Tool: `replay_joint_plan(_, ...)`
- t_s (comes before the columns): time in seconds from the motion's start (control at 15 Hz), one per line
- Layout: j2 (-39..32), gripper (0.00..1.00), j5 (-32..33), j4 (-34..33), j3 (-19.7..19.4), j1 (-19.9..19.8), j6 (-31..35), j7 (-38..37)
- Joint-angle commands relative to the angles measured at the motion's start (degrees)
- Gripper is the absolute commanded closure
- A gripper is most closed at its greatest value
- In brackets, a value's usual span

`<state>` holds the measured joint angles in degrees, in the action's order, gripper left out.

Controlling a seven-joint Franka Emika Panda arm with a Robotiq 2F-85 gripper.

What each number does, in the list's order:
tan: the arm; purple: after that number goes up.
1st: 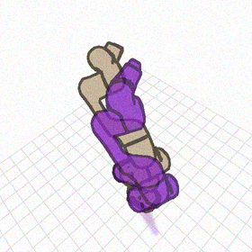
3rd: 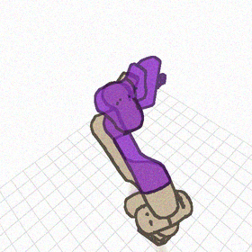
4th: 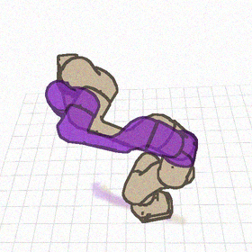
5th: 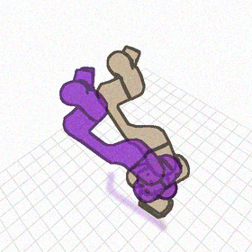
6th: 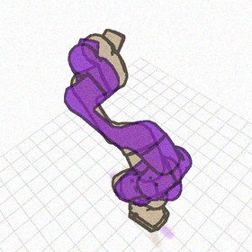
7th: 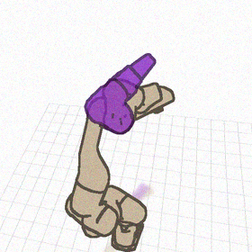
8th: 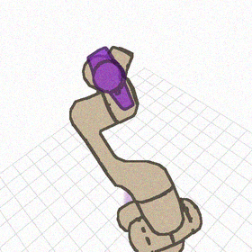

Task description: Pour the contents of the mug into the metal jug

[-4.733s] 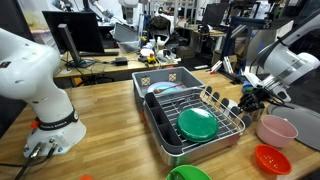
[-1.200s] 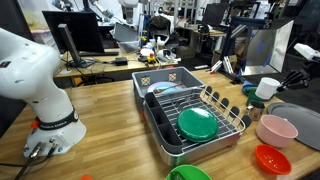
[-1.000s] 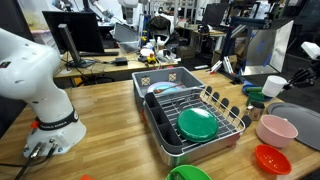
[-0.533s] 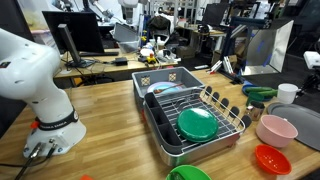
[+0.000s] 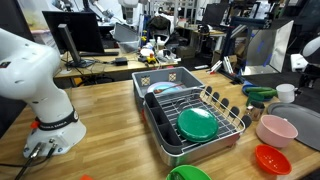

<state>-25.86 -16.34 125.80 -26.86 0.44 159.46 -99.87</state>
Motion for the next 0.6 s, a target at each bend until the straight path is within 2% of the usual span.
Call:
replay_joint_plan(0.0, 0.3, 0.91, 2.0, 0.0, 1.7, -2.1, 0.3, -1.3)
replay_joint_plan(0.4, 0.3, 0.91, 2.1, 0.0, 1.6, -2.1, 0.2, -1.3)
replay_joint_plan(0.47, 0.2, 0.98, 3.0, 0.1, 0.9, -1.4, 0.6, -1.7)
replay_joint_plan(0.53, -0.1, 0.98, 5.5, 0.1, -0.9, 0.4, 0.7, -3.0)
